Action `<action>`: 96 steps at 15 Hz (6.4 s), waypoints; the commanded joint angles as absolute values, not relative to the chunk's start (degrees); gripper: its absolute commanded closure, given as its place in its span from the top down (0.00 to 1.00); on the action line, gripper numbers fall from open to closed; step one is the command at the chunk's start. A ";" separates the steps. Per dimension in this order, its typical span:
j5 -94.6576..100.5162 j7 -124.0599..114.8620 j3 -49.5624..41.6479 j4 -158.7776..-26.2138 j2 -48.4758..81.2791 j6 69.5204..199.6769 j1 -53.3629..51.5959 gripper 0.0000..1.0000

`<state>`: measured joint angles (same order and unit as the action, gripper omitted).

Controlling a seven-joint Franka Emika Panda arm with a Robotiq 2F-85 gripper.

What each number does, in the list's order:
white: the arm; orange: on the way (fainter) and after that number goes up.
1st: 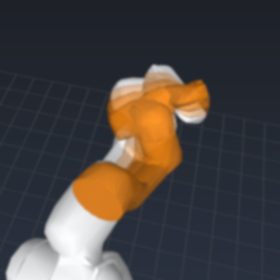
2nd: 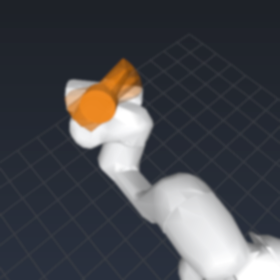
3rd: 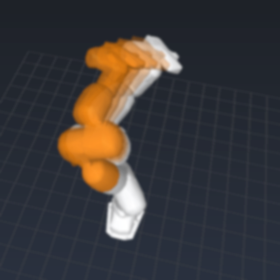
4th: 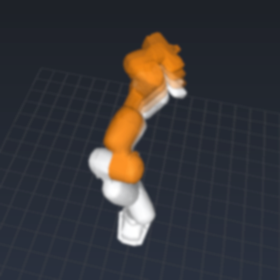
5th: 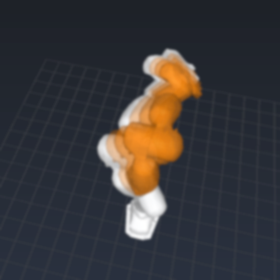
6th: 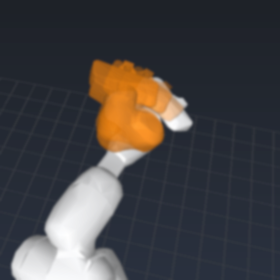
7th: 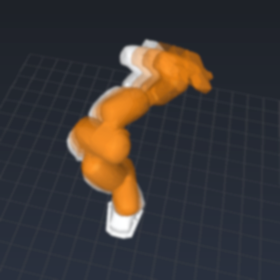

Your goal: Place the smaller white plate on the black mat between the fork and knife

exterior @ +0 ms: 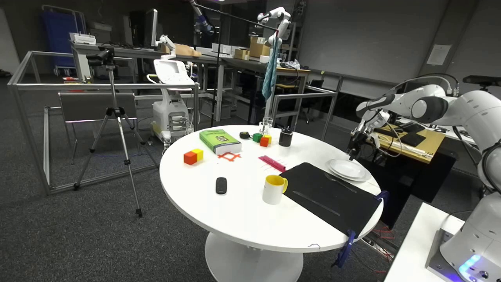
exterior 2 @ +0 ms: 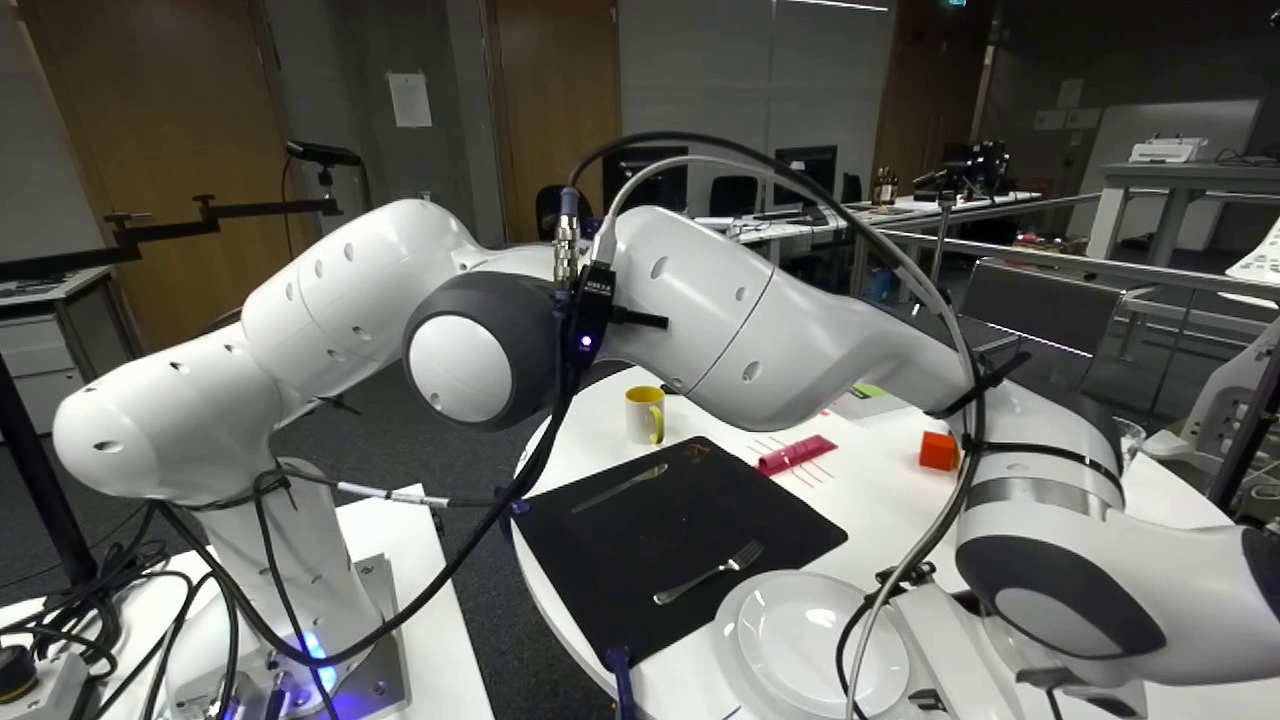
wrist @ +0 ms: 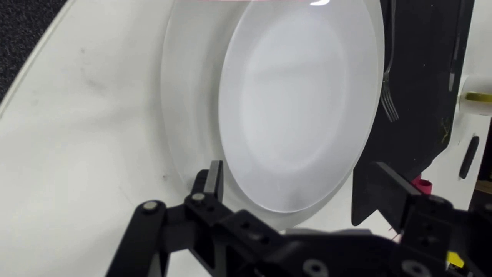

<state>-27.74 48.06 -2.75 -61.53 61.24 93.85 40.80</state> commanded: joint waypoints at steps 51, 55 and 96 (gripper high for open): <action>-21.19 50.45 0.96 -40.73 72.31 70.95 43.05 0.00; -22.54 50.75 0.18 -39.05 72.65 68.26 43.01 0.01; -23.12 40.08 0.47 -61.00 49.43 76.63 36.67 0.01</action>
<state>-23.30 40.96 1.55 -49.70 56.22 73.01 38.10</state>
